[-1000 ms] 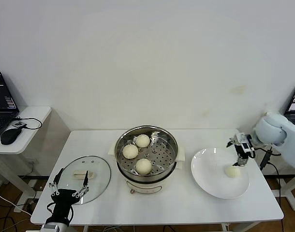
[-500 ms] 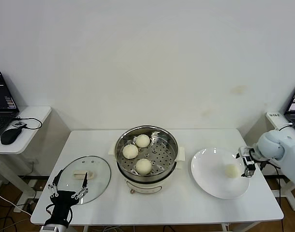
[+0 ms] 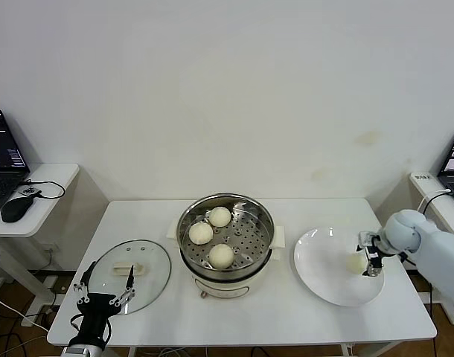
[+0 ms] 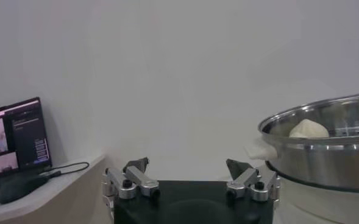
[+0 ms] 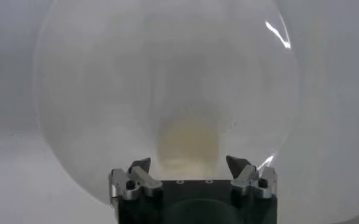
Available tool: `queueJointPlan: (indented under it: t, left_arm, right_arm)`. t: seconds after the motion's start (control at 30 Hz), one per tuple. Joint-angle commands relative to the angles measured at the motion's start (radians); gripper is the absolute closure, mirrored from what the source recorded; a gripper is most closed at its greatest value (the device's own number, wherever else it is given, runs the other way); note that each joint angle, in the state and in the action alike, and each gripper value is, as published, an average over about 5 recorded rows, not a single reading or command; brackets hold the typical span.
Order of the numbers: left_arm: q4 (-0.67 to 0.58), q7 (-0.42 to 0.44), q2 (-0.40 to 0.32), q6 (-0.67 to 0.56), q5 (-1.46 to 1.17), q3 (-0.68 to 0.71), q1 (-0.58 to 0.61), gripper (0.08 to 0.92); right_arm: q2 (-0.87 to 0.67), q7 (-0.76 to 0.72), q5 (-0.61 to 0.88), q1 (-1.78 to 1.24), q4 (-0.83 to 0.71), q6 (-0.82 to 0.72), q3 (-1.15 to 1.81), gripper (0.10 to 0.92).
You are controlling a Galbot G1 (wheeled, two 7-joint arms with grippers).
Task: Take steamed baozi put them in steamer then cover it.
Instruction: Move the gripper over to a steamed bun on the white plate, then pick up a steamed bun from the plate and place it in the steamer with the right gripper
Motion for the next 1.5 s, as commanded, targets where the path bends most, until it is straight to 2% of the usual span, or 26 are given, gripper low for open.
queueJointPlan:
  t: [0.03,0.33,0.6,0.8,1.1,1.5]
  left_arm:
    - [0.001,-0.001,-0.003,-0.002,0.001,0.001,0.001,0.177]
    - [-0.003,-0.002,-0.004,-0.003,0.001,-0.002,0.004,0.177]
    - [-0.008,-0.001,-0.003,-0.001,0.0,0.003,-0.003,0.177]
    - [-0.01,-0.001,0.001,-0.001,0.0,0.009,-0.007,0.177]
    - [-0.012,-0.001,0.007,-0.001,-0.001,0.012,-0.013,0.177]
    - [-0.008,-0.001,0.0,-0.005,-0.005,0.001,-0.017,0.177]
  right_arm:
    - [0.031,0.001,-0.012,-0.012,-0.027,-0.001,0.014,0.329]
    - [-0.021,-0.022,0.034,0.052,0.025,-0.013,-0.019,0.433]
    - [-0.135,-0.056,0.238,0.353,0.173,-0.076,-0.25,0.45]
    - [-0.135,-0.051,0.434,0.716,0.287,-0.143,-0.505,0.448]
    - [0.054,0.022,0.693,1.014,0.394,-0.288,-0.719,0.44]
    - [0.389,0.162,0.859,0.938,0.3,-0.407,-0.746,0.436]
